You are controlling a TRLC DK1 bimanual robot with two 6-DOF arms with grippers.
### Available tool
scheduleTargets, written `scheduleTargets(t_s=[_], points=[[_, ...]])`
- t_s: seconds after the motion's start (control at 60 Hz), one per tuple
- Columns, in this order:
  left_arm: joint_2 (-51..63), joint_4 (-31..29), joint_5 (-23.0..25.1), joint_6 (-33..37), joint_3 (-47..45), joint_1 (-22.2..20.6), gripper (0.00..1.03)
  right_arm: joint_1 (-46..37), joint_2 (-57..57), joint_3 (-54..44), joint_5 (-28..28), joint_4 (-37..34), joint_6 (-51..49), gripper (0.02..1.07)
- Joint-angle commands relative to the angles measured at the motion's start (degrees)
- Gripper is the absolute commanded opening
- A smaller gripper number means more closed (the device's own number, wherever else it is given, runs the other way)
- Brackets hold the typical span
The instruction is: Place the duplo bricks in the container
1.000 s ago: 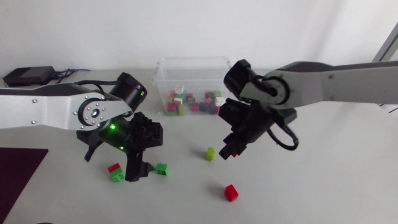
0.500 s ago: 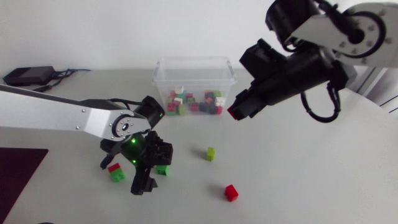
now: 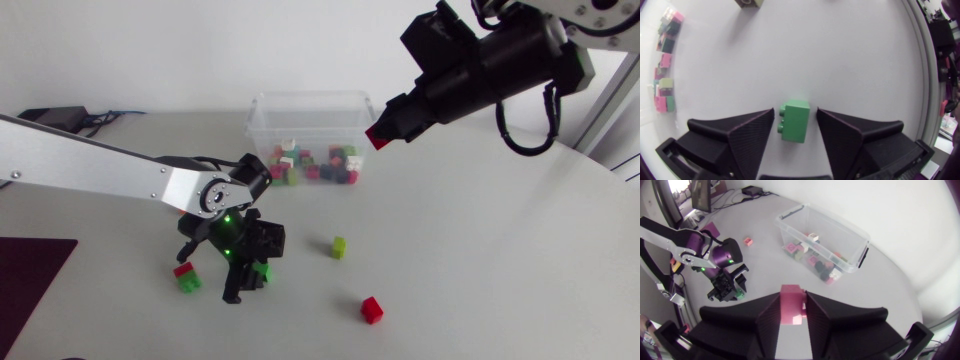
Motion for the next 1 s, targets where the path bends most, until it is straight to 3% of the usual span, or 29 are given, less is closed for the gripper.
scheduleTargets(t_s=[0.0, 0.117, 0.317, 0.6, 0.983], points=[[1.9, -0.4, 0.4, 1.5, 1.5, 0.5, 0.09, -0.7, 2.4, 2.0, -0.4, 1.2, -0.5, 0.28], [0.4, -2.6, 0.8, 1.7, 2.1, 1.4, 0.09, -1.5, 5.0, 3.7, -0.6, 3.7, -0.3, 0.28], [-6.1, -7.3, 5.9, 1.5, 4.1, 5.0, 0.09, -3.3, 10.7, 5.6, -2.5, 10.2, 1.9, 0.28], [-14.1, -8.4, 10.0, -2.7, 6.9, 6.4, 0.09, -4.0, 17.2, 7.3, -3.6, 19.3, 4.0, 0.28], [-16.2, -7.6, 16.7, -10.3, 13.5, 9.7, 0.09, -6.5, 27.4, 11.8, -3.8, 29.0, 6.7, 0.29]])
